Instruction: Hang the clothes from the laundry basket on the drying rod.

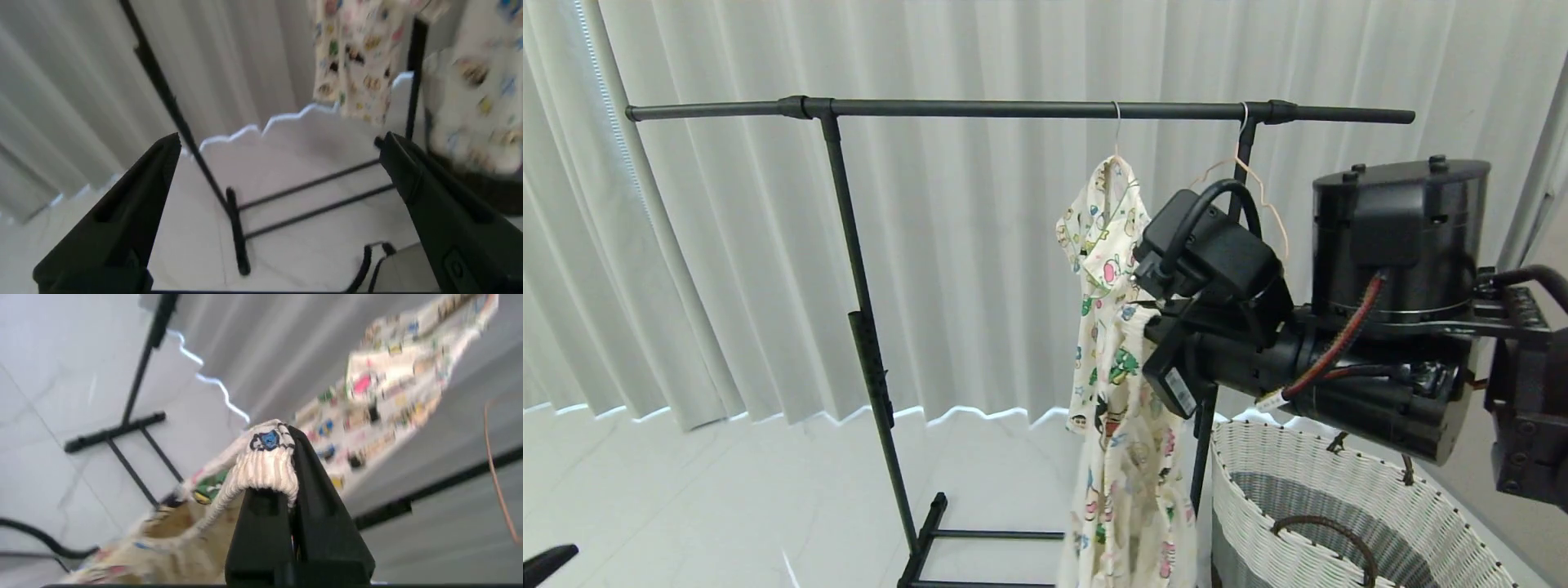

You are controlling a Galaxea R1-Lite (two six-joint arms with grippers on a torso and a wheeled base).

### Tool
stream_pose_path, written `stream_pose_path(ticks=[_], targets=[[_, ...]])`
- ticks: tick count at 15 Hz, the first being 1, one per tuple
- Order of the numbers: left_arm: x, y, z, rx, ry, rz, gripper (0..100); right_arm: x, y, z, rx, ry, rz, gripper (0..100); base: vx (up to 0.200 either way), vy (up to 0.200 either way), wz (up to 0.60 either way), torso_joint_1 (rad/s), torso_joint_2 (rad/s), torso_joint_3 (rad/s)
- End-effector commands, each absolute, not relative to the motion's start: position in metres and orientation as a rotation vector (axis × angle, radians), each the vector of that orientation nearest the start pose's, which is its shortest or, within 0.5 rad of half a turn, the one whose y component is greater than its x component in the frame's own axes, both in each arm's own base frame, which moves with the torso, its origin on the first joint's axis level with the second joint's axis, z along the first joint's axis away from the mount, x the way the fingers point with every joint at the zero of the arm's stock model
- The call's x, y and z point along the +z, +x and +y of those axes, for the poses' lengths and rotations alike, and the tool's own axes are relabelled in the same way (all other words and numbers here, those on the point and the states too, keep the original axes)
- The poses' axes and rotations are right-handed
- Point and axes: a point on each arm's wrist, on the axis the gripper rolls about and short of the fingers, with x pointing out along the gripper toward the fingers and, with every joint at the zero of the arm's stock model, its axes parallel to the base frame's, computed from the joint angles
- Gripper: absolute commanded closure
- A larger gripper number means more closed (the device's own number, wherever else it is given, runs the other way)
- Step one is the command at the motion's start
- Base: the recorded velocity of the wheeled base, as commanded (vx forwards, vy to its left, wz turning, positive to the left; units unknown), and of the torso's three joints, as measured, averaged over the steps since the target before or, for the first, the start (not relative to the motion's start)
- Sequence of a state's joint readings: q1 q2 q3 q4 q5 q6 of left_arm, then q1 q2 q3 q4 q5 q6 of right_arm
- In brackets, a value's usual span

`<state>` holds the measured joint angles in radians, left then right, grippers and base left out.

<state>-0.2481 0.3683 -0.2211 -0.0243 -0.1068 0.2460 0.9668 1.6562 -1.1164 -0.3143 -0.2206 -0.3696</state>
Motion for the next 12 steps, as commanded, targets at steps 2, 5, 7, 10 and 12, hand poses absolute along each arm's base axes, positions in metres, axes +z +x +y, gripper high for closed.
stream_pose_path(ticks=[2,5,7,10,12], targets=[[0.212,0.032,-0.016,-0.578,0.244,0.027,0,0.256,0.182,0.288,0.820,-0.465,0.014,100,0.000,0.000,0.00,0.000,0.00,0.000],[0.224,0.040,-0.028,-0.844,0.241,0.013,0,0.265,0.170,0.309,0.874,-0.446,-0.029,100,0.000,0.000,0.00,0.000,0.00,0.000],[0.239,0.057,-0.037,-0.844,0.239,0.041,0,0.269,0.164,0.314,0.893,-0.438,-0.045,100,0.000,0.000,0.00,0.000,0.00,0.000],[0.260,0.091,-0.053,-0.804,0.233,0.091,0,0.271,0.163,0.315,0.897,-0.434,-0.051,100,0.000,0.000,0.00,0.000,0.00,0.000],[0.269,0.119,-0.081,-0.809,0.192,0.168,0,0.278,0.163,0.315,0.891,-0.417,-0.072,100,0.000,0.000,0.00,0.000,0.00,0.000]])
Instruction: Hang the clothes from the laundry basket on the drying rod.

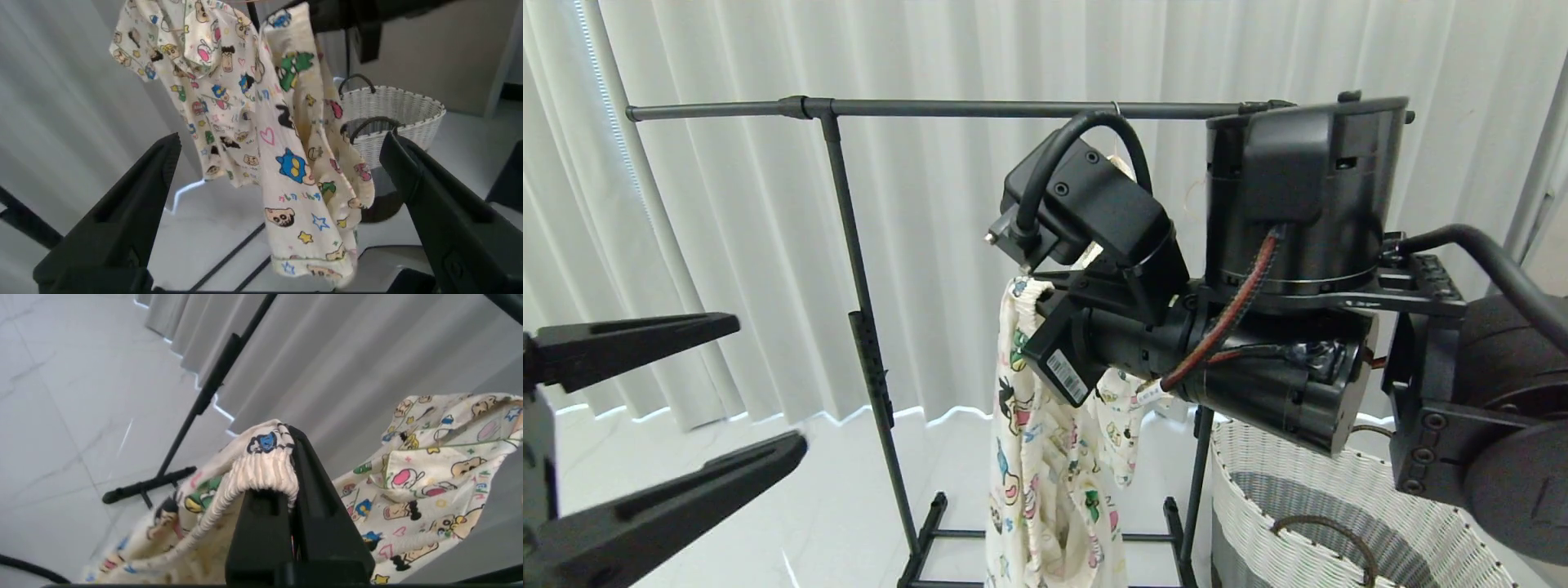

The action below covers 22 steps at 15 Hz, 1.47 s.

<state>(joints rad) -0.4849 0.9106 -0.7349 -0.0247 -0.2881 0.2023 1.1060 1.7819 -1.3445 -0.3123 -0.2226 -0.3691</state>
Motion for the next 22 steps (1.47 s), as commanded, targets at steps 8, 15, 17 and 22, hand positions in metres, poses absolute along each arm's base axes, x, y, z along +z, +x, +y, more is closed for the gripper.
stream_pose_path(ticks=[8,15,17,22], targets=[[0.208,0.136,-0.157,-0.620,0.223,0.494,0,0.287,0.164,0.313,0.881,-0.399,-0.094,100,0.000,0.000,0.00,0.000,0.00,0.000],[0.135,0.114,-0.118,-0.384,0.335,0.699,0,0.302,0.164,0.308,0.868,-0.373,-0.128,100,0.000,0.000,0.00,0.000,0.00,0.000],[0.138,0.110,-0.113,-0.387,0.322,0.682,0,0.303,0.170,0.300,0.840,-0.374,-0.124,100,0.000,0.000,0.00,0.000,0.00,0.000],[0.141,0.103,-0.104,-0.388,0.303,0.653,0,0.304,0.186,0.272,0.758,-0.380,-0.103,100,0.000,0.000,0.00,0.000,0.00,0.000]])
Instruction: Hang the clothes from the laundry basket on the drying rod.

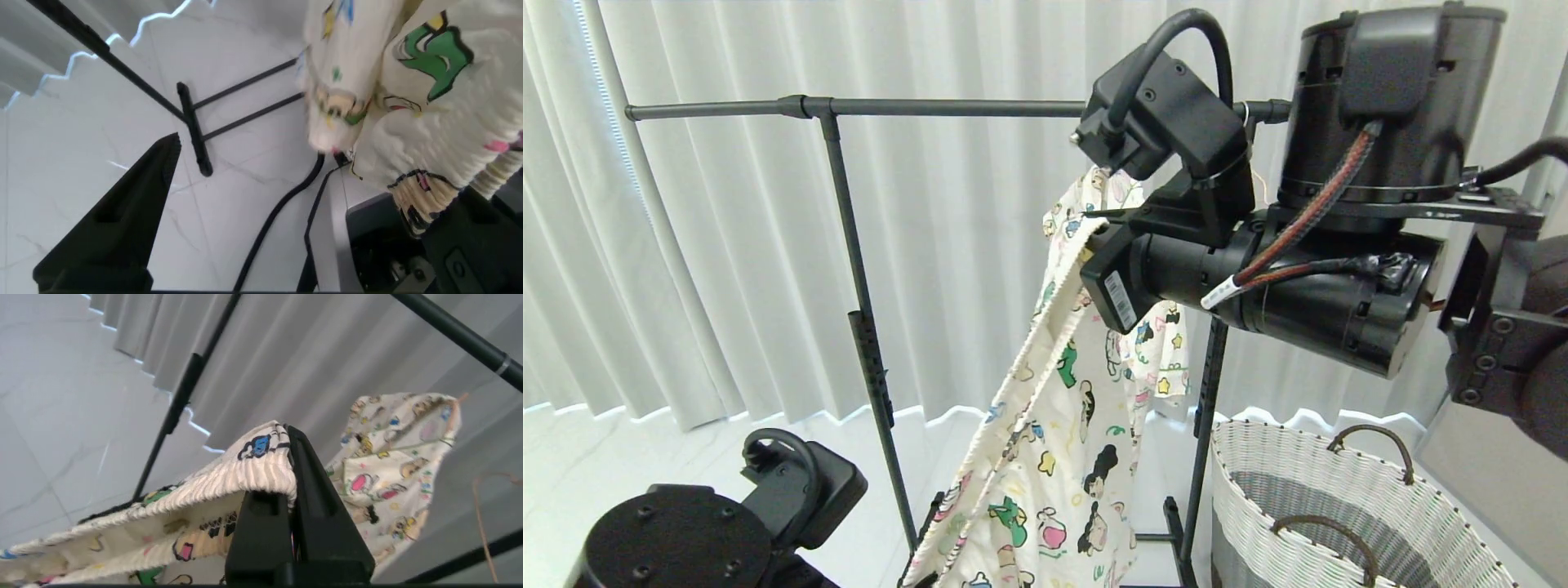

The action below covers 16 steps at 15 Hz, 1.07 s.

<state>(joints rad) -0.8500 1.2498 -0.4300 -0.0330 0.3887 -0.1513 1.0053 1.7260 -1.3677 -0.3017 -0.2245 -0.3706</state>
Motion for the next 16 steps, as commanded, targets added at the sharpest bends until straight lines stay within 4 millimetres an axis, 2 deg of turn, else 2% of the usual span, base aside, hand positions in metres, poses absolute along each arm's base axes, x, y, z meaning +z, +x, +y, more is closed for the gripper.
stream_pose_path(ticks=[1,5,6,9,10,13,15,16], targets=[[0.143,0.101,-0.102,-0.390,0.292,0.638,0,0.303,0.186,0.265,0.749,-0.384,-0.095,100,0.000,0.000,0.00,0.000,0.00,0.000],[0.146,0.094,-0.094,-0.399,0.275,0.609,0,0.296,0.180,0.246,0.735,-0.400,-0.069,100,0.000,0.000,0.00,0.000,0.00,0.000],[0.145,0.093,-0.093,-0.399,0.279,0.610,100,0.295,0.178,0.244,0.735,-0.402,-0.066,100,0.000,0.000,0.00,0.000,0.00,0.000],[0.147,0.094,-0.092,-0.349,0.387,0.561,100,0.294,0.175,0.233,0.721,-0.405,-0.058,100,0.000,0.000,0.00,0.000,0.00,0.000],[0.155,0.093,-0.091,-0.354,0.402,0.512,100,0.291,0.174,0.226,0.712,-0.410,-0.048,100,0.000,0.000,0.00,0.000,0.00,0.000],[0.193,0.097,-0.096,-0.397,0.368,0.375,100,0.281,0.164,0.199,0.689,-0.425,-0.018,100,0.000,0.000,0.00,0.000,0.00,0.000],[0.224,0.106,-0.107,-0.396,0.345,0.343,100,0.283,0.157,0.188,0.680,-0.419,-0.026,100,0.000,0.000,0.00,0.000,0.00,0.000],[0.246,0.112,-0.113,-0.397,0.330,0.325,100,0.286,0.158,0.186,0.667,-0.412,-0.036,100,0.000,0.000,0.00,0.000,0.00,0.000]])
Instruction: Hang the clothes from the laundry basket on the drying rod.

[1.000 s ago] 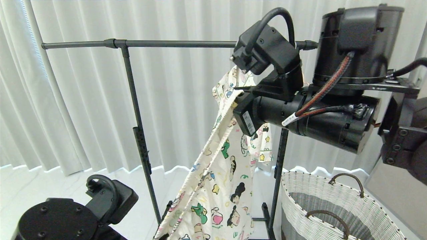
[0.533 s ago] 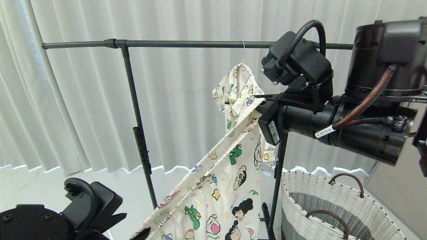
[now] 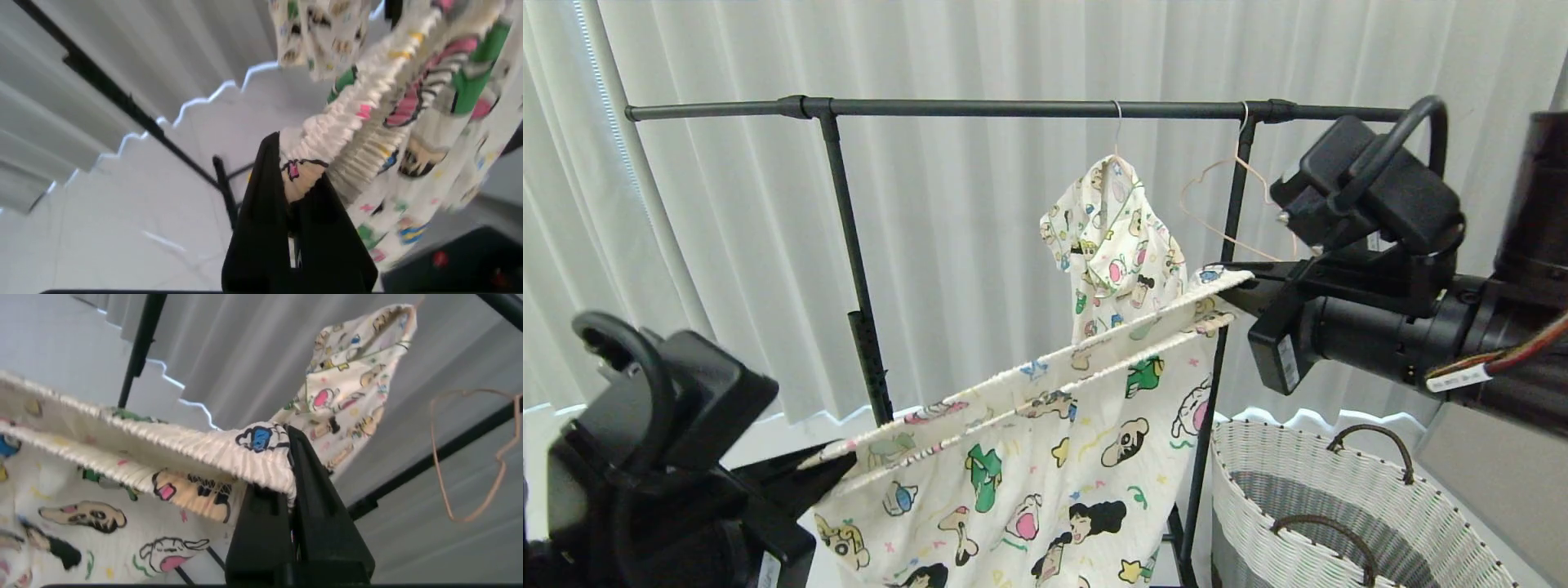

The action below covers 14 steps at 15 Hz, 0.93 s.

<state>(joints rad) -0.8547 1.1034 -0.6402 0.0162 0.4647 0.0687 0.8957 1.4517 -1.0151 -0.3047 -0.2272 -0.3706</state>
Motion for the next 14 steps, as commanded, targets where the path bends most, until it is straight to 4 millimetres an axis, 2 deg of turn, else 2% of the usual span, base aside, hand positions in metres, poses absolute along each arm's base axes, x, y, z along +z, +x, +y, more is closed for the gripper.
stream_pose_path(ticks=[1,4,5,6,7,8,10,14], targets=[[0.267,0.117,-0.121,-0.405,0.316,0.306,100,0.293,0.160,0.184,0.653,-0.400,-0.052,100,0.000,0.000,0.00,0.000,0.00,0.000],[0.333,0.131,-0.138,-0.402,0.238,0.251,100,0.326,0.167,0.174,0.601,-0.375,-0.083,100,0.000,0.000,0.00,0.000,0.00,0.000],[0.342,0.132,-0.140,-0.402,0.222,0.245,100,0.333,0.168,0.173,0.597,-0.372,-0.088,100,0.000,0.000,0.00,0.000,0.00,0.000],[0.370,0.129,-0.147,-0.434,0.145,0.219,100,0.356,0.167,0.169,0.585,-0.356,-0.112,100,0.000,0.000,0.00,0.000,0.00,0.000],[0.383,0.124,-0.153,-0.471,0.070,0.201,100,0.368,0.166,0.168,0.579,-0.347,-0.127,100,0.000,0.000,0.00,0.000,0.00,0.000],[0.389,0.118,-0.155,-0.497,0.038,0.201,100,0.379,0.166,0.166,0.573,-0.336,-0.146,100,0.000,0.000,0.00,0.000,0.00,0.000],[0.385,0.108,-0.148,-0.515,0.076,0.249,100,0.392,0.163,0.164,0.570,-0.329,-0.161,100,0.000,0.000,0.00,0.000,0.00,0.000],[0.380,0.108,-0.153,-0.532,0.121,0.259,100,0.397,0.154,0.154,0.570,-0.331,-0.155,100,0.000,0.000,0.00,0.000,0.00,0.000]])
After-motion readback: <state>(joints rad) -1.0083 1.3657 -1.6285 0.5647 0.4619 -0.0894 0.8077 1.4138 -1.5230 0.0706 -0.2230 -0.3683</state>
